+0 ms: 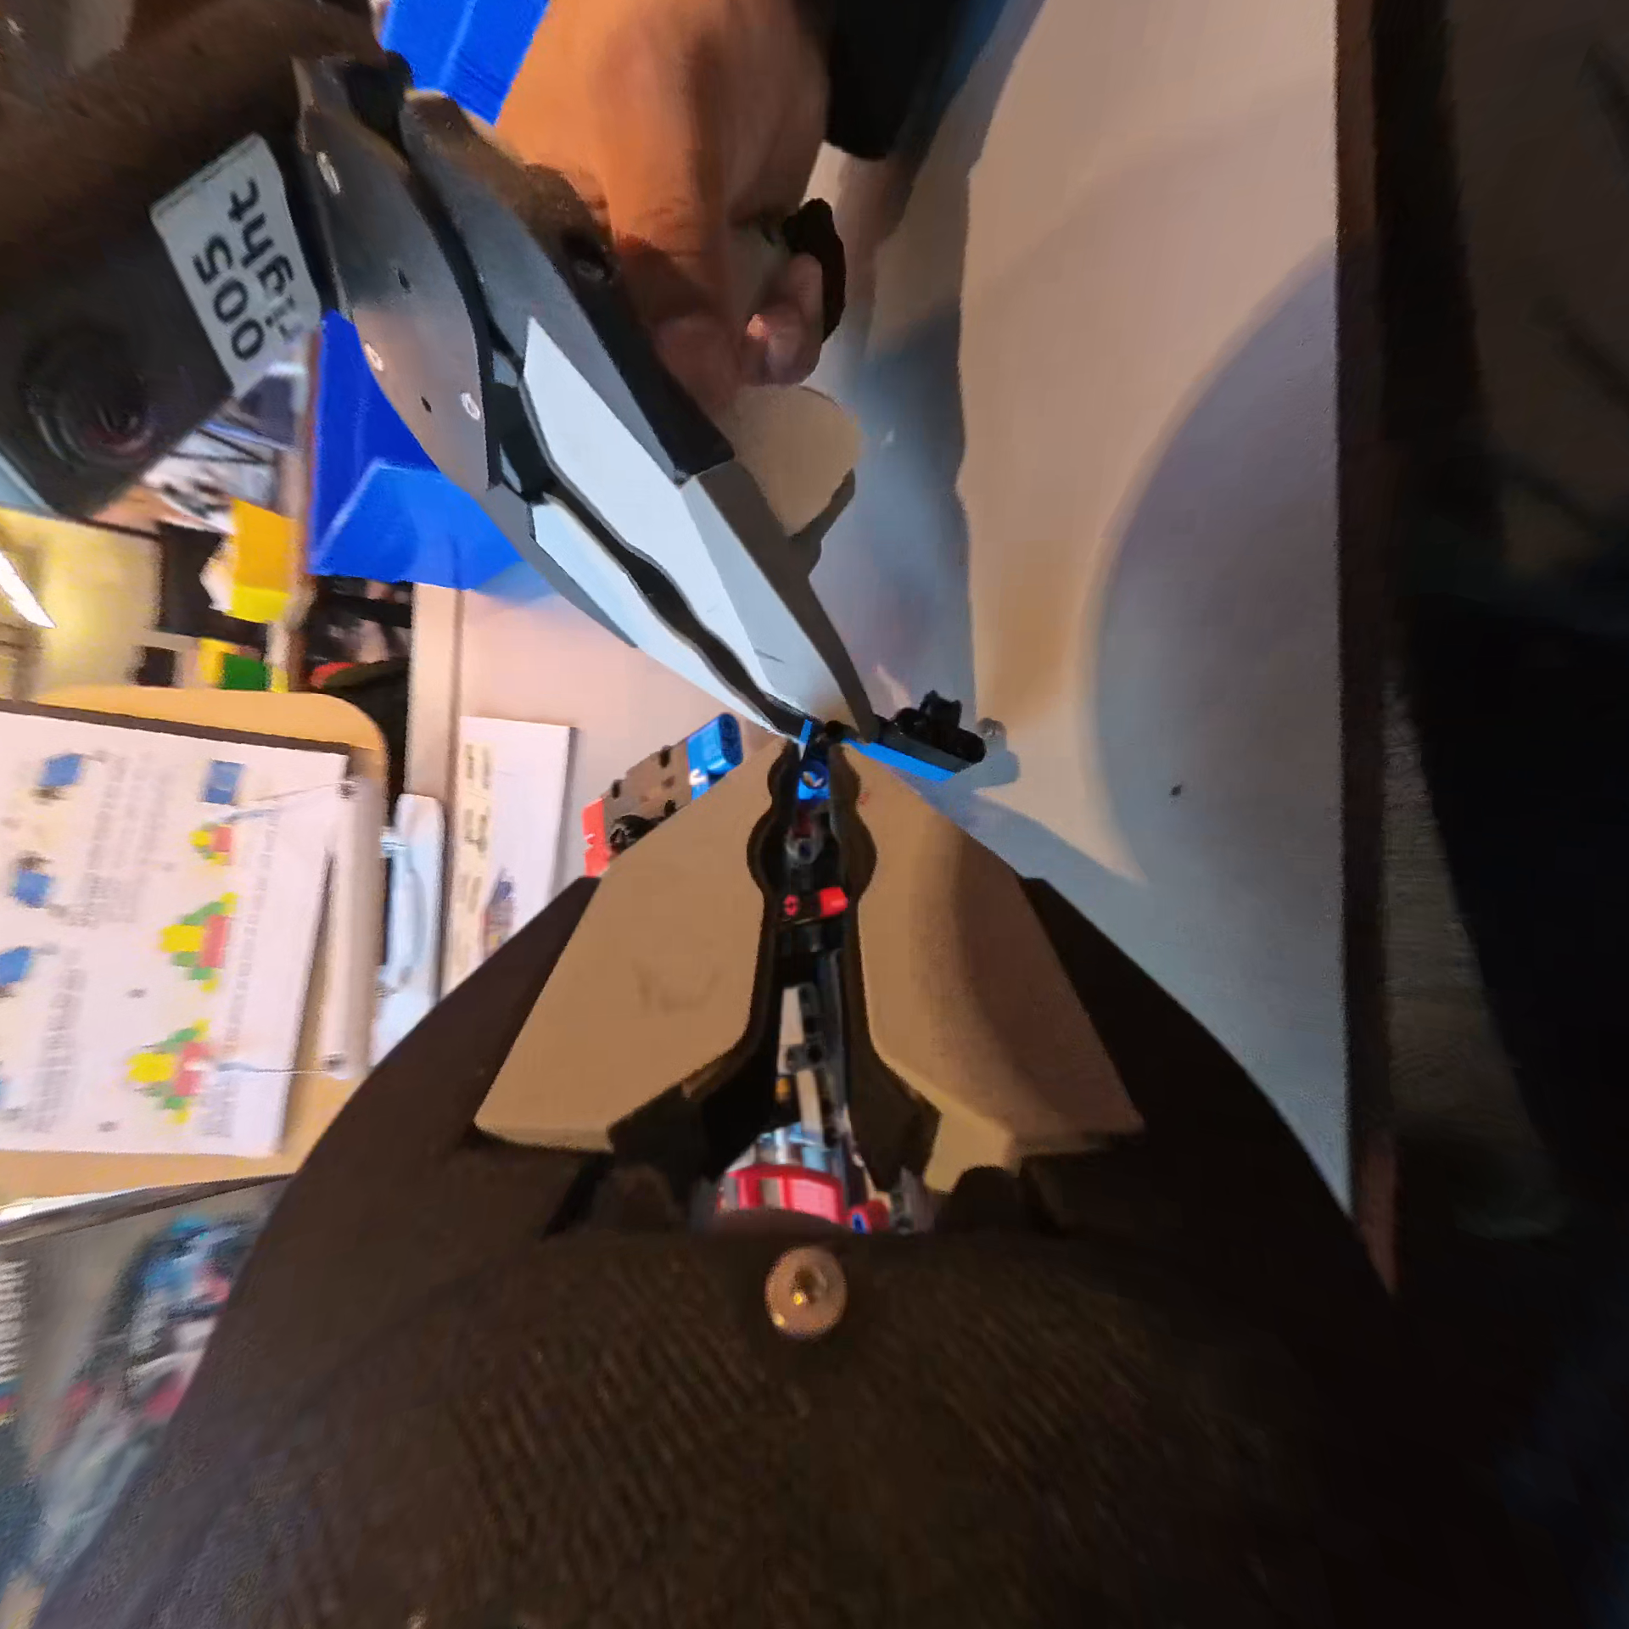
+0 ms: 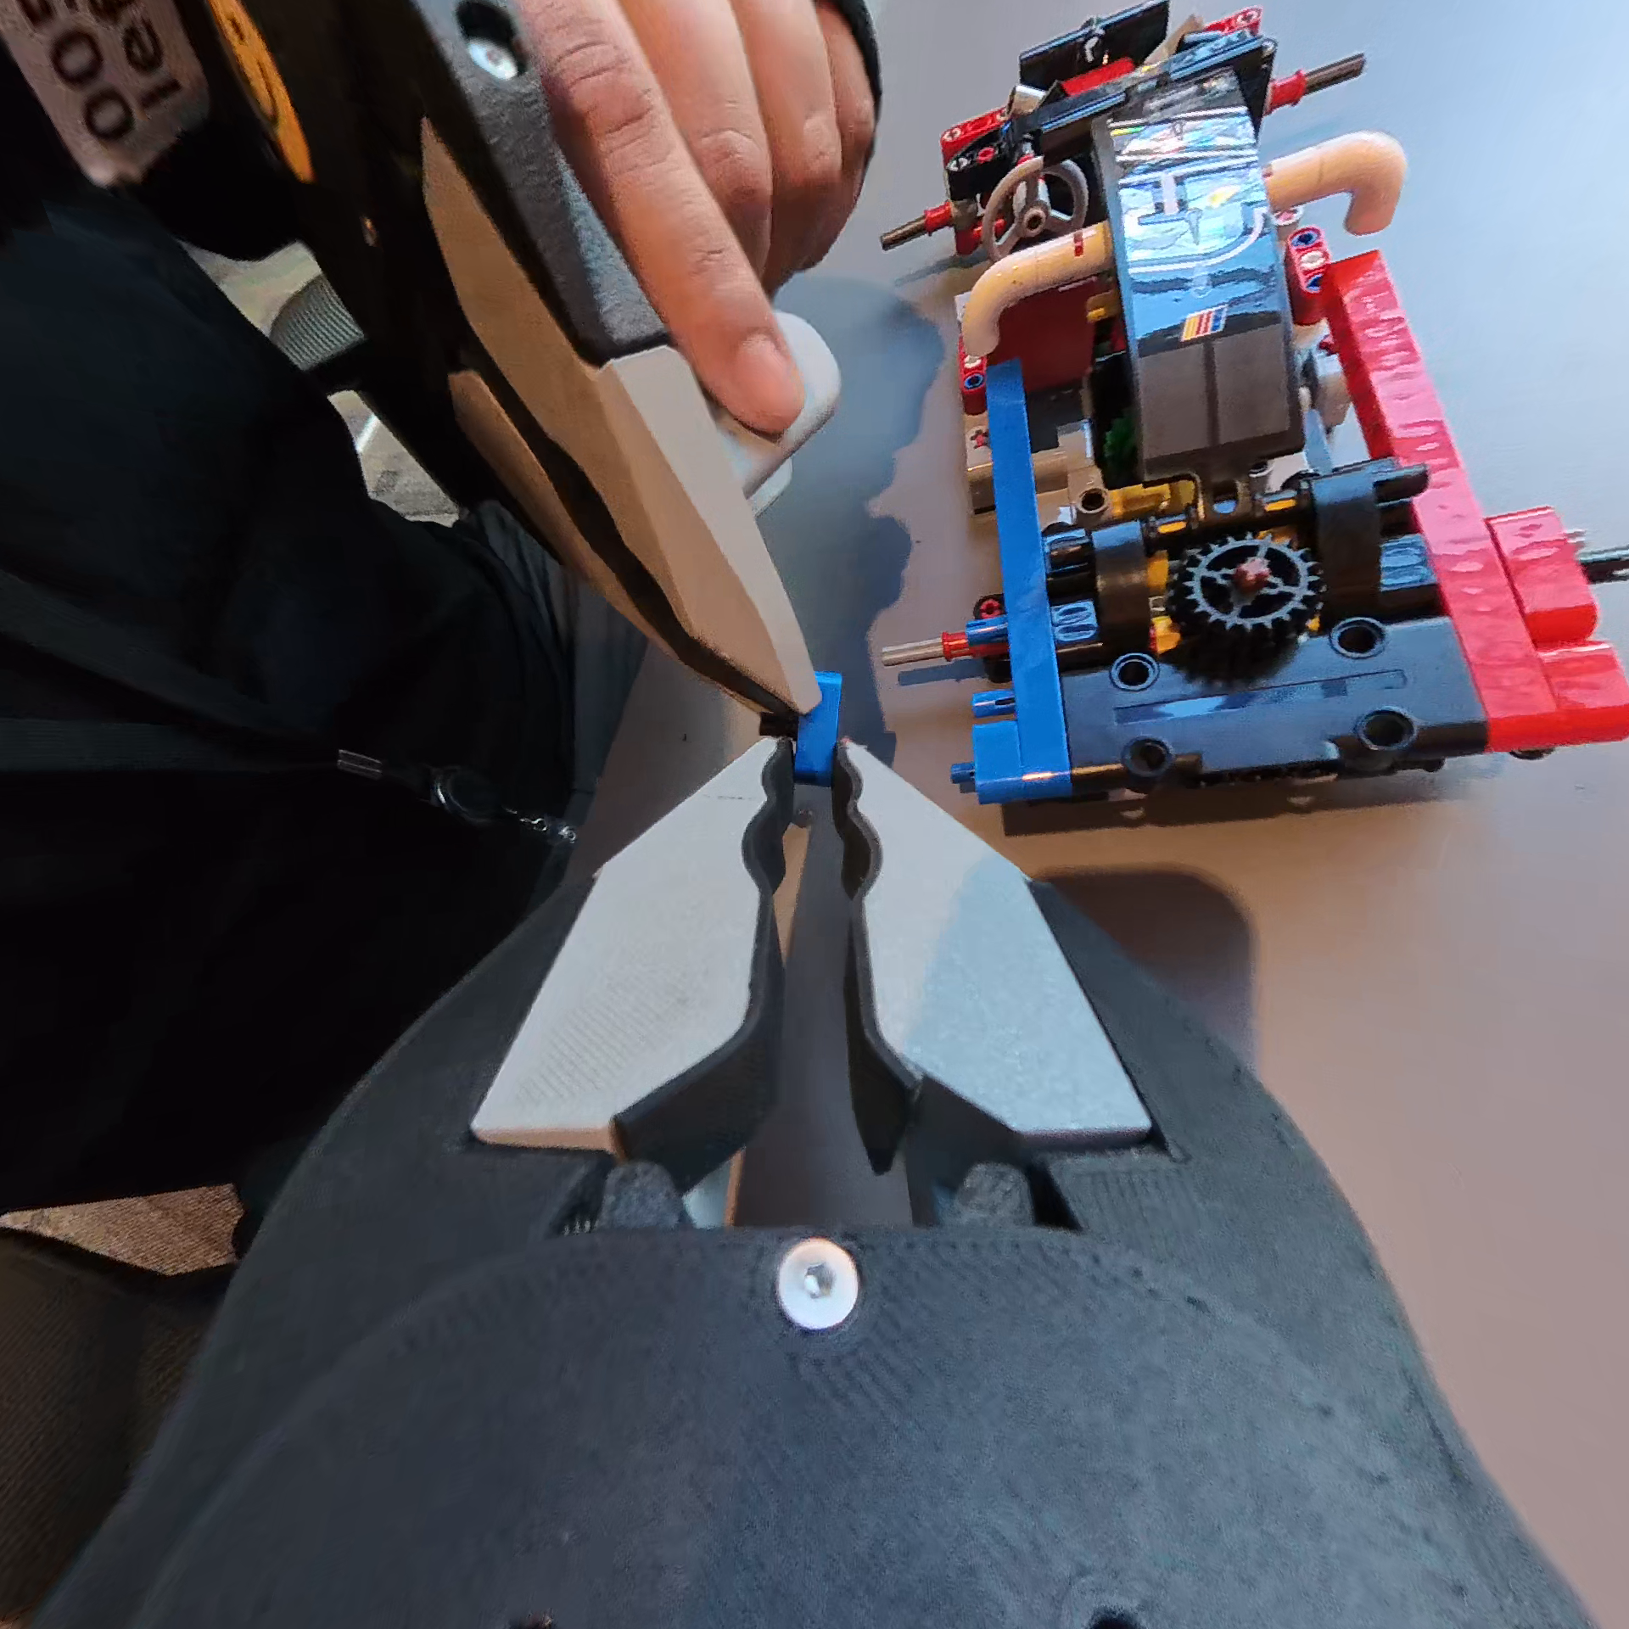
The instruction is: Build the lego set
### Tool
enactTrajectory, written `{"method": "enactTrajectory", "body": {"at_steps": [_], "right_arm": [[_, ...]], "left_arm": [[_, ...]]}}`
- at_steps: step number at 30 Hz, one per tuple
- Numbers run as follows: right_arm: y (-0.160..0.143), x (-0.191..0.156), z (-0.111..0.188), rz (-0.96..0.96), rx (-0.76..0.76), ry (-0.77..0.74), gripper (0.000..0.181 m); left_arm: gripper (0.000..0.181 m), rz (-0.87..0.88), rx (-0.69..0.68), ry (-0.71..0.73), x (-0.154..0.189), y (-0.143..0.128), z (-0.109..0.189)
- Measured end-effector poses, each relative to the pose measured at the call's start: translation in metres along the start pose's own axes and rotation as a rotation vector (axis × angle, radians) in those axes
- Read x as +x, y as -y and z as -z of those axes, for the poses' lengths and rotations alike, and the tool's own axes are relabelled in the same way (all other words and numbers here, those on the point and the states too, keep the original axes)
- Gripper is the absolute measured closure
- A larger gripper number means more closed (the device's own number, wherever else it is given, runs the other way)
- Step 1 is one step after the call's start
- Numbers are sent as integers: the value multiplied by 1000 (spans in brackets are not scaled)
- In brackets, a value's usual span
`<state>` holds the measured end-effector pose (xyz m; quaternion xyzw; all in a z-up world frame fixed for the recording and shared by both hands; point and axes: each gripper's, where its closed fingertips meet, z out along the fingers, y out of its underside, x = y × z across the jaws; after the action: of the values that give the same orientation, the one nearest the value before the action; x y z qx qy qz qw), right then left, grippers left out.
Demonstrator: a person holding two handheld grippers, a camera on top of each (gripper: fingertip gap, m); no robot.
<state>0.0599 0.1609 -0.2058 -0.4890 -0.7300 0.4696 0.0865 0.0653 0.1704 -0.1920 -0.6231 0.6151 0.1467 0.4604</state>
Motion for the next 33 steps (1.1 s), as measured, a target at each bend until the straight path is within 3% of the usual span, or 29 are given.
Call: {"method": "enactTrajectory", "body": {"at_steps": [8,15,17,23,27,29,33], "right_arm": [[8,9,5,27,41,-52,177],[4,9,-1,36,15,-56,177],[5,9,-1,37,21,-52,177],[11,7,2,36,63,-47,176],[15,15,17,68,87,-132,176],[21,25,29,70,132,-203,172],[33,42,44,30,234,-282,136]], "left_arm": [[178,-98,-34,321,-8,-5,-1],[177,-75,-55,317,-1,-9,-2],[169,-60,-60,297,1,-9,-2],[176,-56,-67,330,-7,-10,2],[177,-41,-104,399,-20,-20,6],[177,-30,-121,407,-23,-25,4],[177,-43,-98,411,-24,-19,0]]}}
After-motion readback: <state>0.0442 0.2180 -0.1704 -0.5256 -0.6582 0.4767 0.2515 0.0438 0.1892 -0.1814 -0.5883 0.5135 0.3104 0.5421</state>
